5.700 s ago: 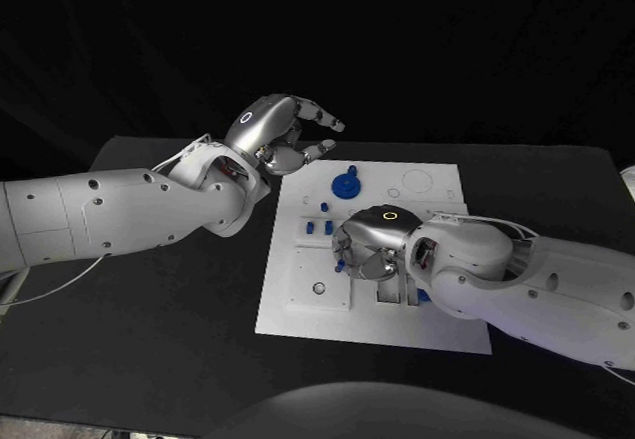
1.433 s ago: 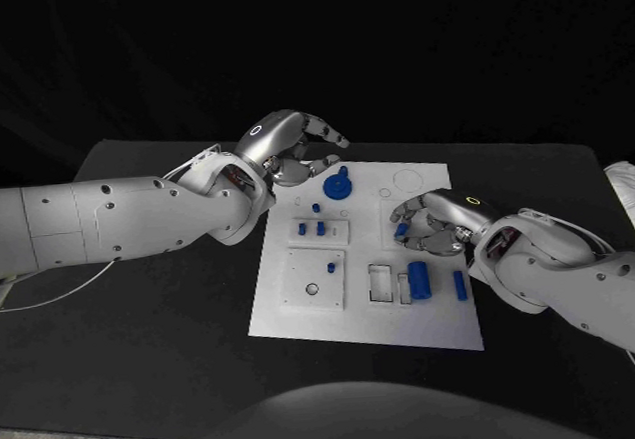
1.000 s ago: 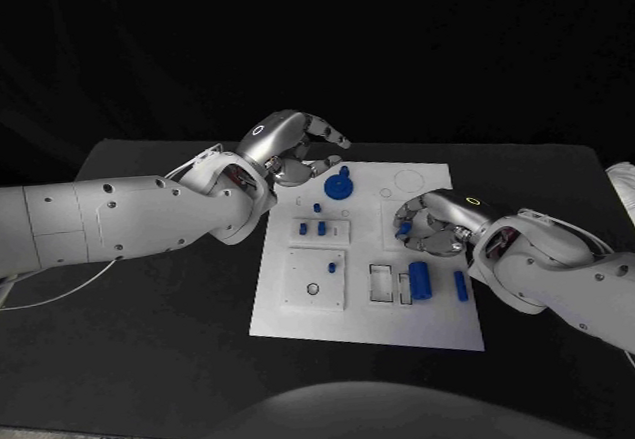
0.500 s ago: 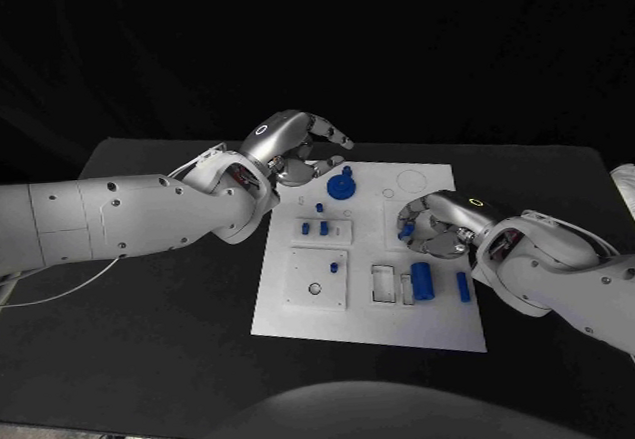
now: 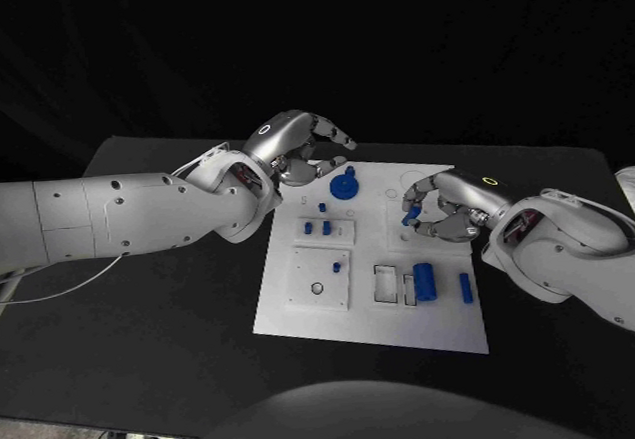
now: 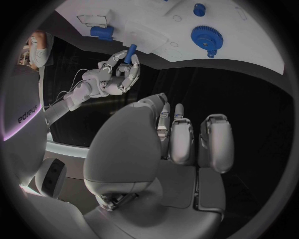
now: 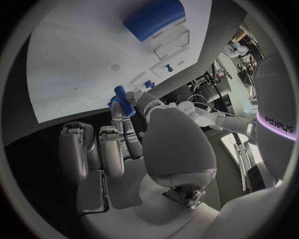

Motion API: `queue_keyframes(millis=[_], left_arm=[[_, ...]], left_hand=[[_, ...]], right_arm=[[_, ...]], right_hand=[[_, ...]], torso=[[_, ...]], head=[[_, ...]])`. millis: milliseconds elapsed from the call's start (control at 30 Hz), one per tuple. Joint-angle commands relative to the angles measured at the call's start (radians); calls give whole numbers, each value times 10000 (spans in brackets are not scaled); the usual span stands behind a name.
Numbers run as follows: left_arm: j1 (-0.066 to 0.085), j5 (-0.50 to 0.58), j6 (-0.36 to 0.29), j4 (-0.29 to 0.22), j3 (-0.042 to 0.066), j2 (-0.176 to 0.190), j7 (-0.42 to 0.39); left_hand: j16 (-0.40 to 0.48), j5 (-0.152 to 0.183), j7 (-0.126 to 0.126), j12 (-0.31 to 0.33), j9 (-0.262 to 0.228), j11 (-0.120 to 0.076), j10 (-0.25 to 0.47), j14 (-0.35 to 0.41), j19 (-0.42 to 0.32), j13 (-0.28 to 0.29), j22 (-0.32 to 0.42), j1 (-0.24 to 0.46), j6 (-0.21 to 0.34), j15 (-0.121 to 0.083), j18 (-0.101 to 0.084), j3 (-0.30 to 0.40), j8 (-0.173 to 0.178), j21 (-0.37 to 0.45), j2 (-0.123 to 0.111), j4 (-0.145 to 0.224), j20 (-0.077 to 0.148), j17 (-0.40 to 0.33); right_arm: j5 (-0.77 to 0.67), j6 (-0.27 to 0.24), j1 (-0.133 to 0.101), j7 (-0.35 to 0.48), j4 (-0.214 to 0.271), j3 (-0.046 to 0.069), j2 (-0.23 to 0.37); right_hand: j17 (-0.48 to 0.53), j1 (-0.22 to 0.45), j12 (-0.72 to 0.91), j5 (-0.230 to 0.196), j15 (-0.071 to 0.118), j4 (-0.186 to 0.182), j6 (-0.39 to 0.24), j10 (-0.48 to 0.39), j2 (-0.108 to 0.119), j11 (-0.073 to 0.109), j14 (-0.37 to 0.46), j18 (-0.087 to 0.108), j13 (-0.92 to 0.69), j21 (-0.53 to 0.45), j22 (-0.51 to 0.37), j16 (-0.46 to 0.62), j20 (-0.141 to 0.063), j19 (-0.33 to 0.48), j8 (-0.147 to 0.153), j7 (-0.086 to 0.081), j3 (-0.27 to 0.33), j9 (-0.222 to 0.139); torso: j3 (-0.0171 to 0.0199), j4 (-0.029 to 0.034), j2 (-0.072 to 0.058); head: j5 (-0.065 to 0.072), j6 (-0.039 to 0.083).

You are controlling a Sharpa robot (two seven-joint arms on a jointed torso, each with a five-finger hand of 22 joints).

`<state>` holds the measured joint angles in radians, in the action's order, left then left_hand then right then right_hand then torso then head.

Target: Assemble the parts on the task board

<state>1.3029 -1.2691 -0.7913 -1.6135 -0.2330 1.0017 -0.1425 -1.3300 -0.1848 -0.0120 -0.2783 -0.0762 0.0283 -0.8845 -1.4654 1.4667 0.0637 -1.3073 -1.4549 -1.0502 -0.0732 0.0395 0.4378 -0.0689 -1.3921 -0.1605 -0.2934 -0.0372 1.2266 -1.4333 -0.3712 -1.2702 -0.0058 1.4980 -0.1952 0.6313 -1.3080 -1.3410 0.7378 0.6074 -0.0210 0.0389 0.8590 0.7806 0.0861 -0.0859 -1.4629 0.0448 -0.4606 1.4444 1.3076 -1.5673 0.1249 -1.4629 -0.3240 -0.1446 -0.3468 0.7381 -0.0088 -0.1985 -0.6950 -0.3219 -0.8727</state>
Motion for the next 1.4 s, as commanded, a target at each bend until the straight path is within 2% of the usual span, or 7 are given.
queue_keyframes(millis=[33,300,500,733,900,1167,1400], left_arm=[[0,37,122,-4,7,-33,25],[-8,37,131,114,7,-106,80],[-28,37,87,285,7,-216,56],[-44,37,23,459,8,-314,111],[-47,37,12,486,8,-328,142],[-47,37,26,414,8,-325,141],[-48,37,53,345,8,-294,163]], left_hand=[[40,-17,-12,37,3,-23,34,-404,317,-7,-2124,-62,-74,81,-9,66,4,33,20,18,-84,-10],[54,-25,-21,37,3,-24,29,-396,310,-6,-2119,-63,-74,82,-6,73,5,49,35,15,-85,-27],[56,-59,-34,37,4,-20,17,-388,310,-6,-2121,-85,-69,84,-7,93,8,45,52,21,-88,-26],[58,-81,-47,38,4,-19,10,-384,308,-6,-2121,-104,-70,85,-7,104,7,46,55,26,-90,-26],[53,-97,-62,39,5,-15,7,-384,309,-6,-2122,-115,-66,86,-8,111,9,42,54,28,-91,-17],[56,-108,-73,40,7,-10,5,-382,309,-7,-2122,-122,-59,88,-8,114,13,41,52,29,-92,-22],[56,-118,-82,41,8,-3,3,-381,308,-7,-2122,-130,-55,89,-7,118,15,43,50,31,-93,-21]], right_arm=[[-189,396,-176,-132,294,-3,39],[-273,744,-389,-111,995,1,-271],[-661,1038,-404,-187,1296,22,-786],[-1067,1503,-362,-340,1347,35,-1468],[-1381,1736,-185,-414,1269,38,-1911],[-1731,1875,216,-442,1106,38,-2408],[-1926,2013,488,-499,1017,38,-2491]], right_hand=[[-2627,27,46,-64,74,0,-29,134,-25,44,-1079,-84,-28,-17,2068,-34,-69,-460,-21,35,-64,24],[-2627,17,50,-135,82,25,-105,157,-33,53,-1079,-88,-45,-9,2074,-34,-79,-464,-3,32,-101,61],[-2627,5,47,-154,86,42,-136,161,-29,54,-1079,-85,-49,-21,2069,-34,-82,-458,13,30,-120,65],[-2627,4,33,-236,87,64,-151,165,-10,53,-1079,-80,-54,-41,2062,-34,-85,-448,28,29,-138,70],[-2627,2,26,-263,87,71,-157,164,-8,52,-1079,-78,-54,-49,2059,-34,-86,-444,35,29,-147,71],[-2627,-15,13,-303,87,93,-170,162,-6,53,-1079,-75,-57,-61,2055,-34,-87,-438,49,28,-171,71],[-2627,-25,8,-311,88,105,-175,162,-5,53,-1079,-76,-58,-59,2056,-34,-88,-439,55,27,-183,71]], torso=[[-3,-15,4],[22,3,-13],[11,9,-7],[-5,5,-7],[-7,6,-7],[-8,-9,-9],[-3,-22,-6]], head=[[-31,1],[-42,1],[-92,1],[-349,1],[-525,1],[-650,1],[-716,1]])
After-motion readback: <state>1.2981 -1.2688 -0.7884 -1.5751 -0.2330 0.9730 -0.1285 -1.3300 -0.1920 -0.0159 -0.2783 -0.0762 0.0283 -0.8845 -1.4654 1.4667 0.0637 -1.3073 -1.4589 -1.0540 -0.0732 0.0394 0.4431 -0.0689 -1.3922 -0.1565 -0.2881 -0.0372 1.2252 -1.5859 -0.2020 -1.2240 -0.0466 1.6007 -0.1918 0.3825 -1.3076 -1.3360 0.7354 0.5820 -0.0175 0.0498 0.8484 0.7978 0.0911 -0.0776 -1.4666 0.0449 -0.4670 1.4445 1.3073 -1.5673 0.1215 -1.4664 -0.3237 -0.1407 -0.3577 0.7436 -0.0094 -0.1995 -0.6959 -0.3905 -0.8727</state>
